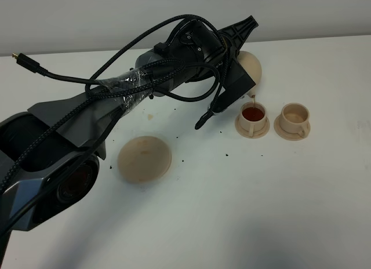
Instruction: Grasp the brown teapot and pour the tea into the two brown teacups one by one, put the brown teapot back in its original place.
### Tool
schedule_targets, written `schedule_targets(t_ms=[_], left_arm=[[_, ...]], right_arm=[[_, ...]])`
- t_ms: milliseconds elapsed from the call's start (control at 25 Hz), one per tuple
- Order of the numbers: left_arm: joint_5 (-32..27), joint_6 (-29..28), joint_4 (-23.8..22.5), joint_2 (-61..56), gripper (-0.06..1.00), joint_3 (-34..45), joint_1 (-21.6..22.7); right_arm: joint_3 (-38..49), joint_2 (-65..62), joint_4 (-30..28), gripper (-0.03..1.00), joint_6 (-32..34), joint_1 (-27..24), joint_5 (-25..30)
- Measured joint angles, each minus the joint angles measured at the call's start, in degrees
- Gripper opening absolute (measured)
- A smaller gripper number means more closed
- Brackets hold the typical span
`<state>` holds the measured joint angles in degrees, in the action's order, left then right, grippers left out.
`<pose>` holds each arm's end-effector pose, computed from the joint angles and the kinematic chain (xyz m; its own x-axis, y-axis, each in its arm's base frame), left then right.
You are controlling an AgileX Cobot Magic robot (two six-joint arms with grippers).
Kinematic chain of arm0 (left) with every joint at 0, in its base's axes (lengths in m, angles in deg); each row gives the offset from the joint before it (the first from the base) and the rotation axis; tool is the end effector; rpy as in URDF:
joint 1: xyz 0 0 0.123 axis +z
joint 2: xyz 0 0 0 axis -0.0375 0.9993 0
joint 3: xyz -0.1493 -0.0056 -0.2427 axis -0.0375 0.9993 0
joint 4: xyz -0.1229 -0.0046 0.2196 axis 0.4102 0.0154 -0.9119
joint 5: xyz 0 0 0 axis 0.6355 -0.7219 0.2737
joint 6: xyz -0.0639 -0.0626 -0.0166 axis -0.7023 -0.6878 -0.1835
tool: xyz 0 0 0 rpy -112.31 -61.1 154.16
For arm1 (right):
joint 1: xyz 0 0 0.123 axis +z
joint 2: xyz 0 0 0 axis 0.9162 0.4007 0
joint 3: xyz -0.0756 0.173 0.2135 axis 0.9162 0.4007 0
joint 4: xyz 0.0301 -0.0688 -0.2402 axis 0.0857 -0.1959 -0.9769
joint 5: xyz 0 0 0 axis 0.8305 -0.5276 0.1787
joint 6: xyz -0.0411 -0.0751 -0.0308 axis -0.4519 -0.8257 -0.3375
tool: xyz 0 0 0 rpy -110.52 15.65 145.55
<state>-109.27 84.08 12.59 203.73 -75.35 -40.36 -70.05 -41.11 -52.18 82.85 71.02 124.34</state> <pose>0.4468 -0.3262 0.1905 0.6505 0.5463 0.5276 0.1680 -0.7810 0.6016 -0.0059 0.0058 0.2742 -0.4646 -0.0252 -0.8851 -0.1356 0.9898 0.0430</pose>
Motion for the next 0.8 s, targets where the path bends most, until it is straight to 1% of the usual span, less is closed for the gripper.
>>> schedule_targets(t_ms=[200, 400, 600, 800], left_arm=[[-1.0, -0.3, 1.2, 0.0, 0.15, 0.0, 0.0], [-1.7, -2.4, 3.2, 0.0, 0.15, 0.0, 0.0], [-4.5, -3.1, 4.0, 0.0, 0.15, 0.0, 0.0], [-6.9, -6.4, 4.1, 0.0, 0.15, 0.0, 0.0]], right_arm=[[0.0, 0.0, 0.0, 0.24, 0.0, 0.0, 0.0], [0.0, 0.0, 0.0, 0.24, 0.0, 0.0, 0.0], [0.0, 0.0, 0.0, 0.24, 0.0, 0.0, 0.0], [0.0, 0.0, 0.0, 0.24, 0.0, 0.0, 0.0]])
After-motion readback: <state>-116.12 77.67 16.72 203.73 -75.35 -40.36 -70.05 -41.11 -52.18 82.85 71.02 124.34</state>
